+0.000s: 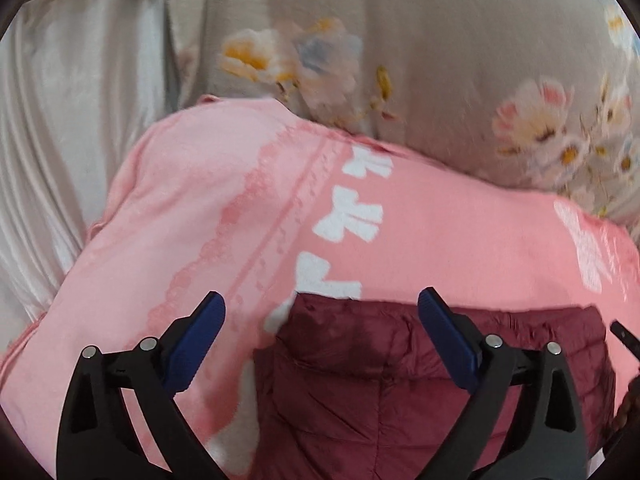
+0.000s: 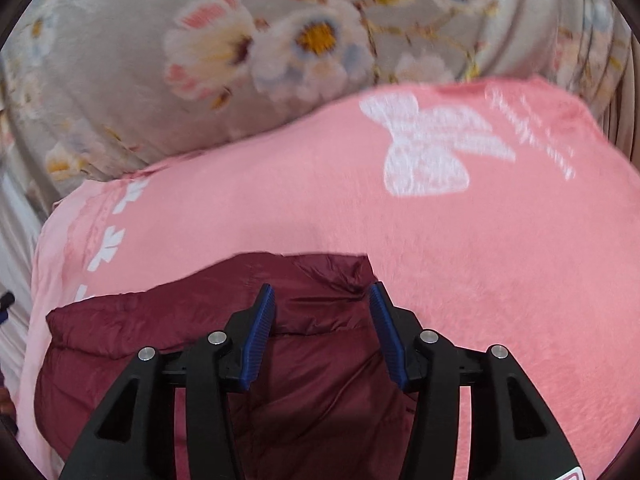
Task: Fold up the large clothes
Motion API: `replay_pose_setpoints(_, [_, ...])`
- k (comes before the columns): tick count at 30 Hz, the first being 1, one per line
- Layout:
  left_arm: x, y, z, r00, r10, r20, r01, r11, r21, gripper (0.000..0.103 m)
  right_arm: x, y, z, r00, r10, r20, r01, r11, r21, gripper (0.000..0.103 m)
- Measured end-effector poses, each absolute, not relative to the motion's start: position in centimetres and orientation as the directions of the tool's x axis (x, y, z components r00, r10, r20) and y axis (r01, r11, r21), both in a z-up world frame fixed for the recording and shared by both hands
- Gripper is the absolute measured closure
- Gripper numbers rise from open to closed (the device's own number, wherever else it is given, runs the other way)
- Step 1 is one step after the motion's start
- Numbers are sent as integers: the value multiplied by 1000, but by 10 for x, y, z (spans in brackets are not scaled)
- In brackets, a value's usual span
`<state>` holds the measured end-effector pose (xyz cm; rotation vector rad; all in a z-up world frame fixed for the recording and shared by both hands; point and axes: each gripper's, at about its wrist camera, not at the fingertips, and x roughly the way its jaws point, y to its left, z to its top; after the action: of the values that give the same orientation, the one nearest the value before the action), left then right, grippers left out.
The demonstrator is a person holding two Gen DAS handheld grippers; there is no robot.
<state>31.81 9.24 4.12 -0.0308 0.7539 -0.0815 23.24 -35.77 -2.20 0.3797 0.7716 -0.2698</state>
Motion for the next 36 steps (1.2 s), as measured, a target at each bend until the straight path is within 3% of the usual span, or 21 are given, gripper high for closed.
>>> replay_pose_setpoints(2, [322, 80, 33, 699, -106, -707, 92, 994, -58, 17, 244, -361, -37, 653, -60, -755, 376, 891, 254, 60])
replay_pose_setpoints(3, [325, 72, 27, 686, -117, -718, 109, 992, -58, 20, 247, -361, -42, 645, -32, -763, 364, 891, 270, 90])
replay_pose_setpoints(4, [329, 63, 21, 673, -128, -728, 124, 990, -59, 22, 251, -359, -45, 639, 8, -769, 339, 894, 292, 103])
replay_pose_setpoints(9, [353, 33, -23, 602, -116, -790, 139, 989, -40, 28, 233, -360, -27, 696, -96, -711, 370, 897, 241, 103])
replay_pose_setpoints(11, [360, 29, -43, 582, -93, -808, 126, 992, -23, 28, 233, -371, -44, 657, -100, -747, 410, 879, 243, 103])
replay_pose_setpoints(15, [359, 28, -65, 605, -94, -791, 107, 994, -36, 23, 240, -361, -72, 617, -155, -771, 389, 912, 127, 103])
replay_pose_setpoints(19, [355, 19, -72, 641, -32, -766, 91, 995, 34, 20, 251, -344, -76, 591, -242, -769, 383, 924, 3, 103])
replay_pose_setpoints(24, [359, 22, -72, 624, -11, -781, 79, 996, 49, 16, 242, -348, -66, 575, -257, -776, 409, 912, 1, 103])
replay_pose_setpoints(25, [357, 22, -69, 622, 4, -783, 73, 995, 64, 17, 232, -348, -56, 581, -295, -758, 455, 891, 2, 100])
replay_pose_setpoints(26, [352, 22, -65, 624, 18, -781, 69, 995, 78, 18, 220, -346, -43, 615, -298, -730, 472, 881, 38, 90])
replay_pose_setpoints(29, [329, 16, -40, 653, -64, -755, 121, 992, 21, 18, 207, -323, -11, 701, -223, -677, 403, 907, 119, 90])
replay_pose_setpoints(33, [315, -23, -16, 648, -167, -743, 220, 975, -28, 18, 225, -270, 3, 731, -59, -680, 225, 961, 158, 90])
replay_pose_setpoints(36, [317, -51, -22, 637, -161, -754, 248, 969, 2, 18, 243, -237, -3, 715, -2, -699, 143, 979, 144, 90])
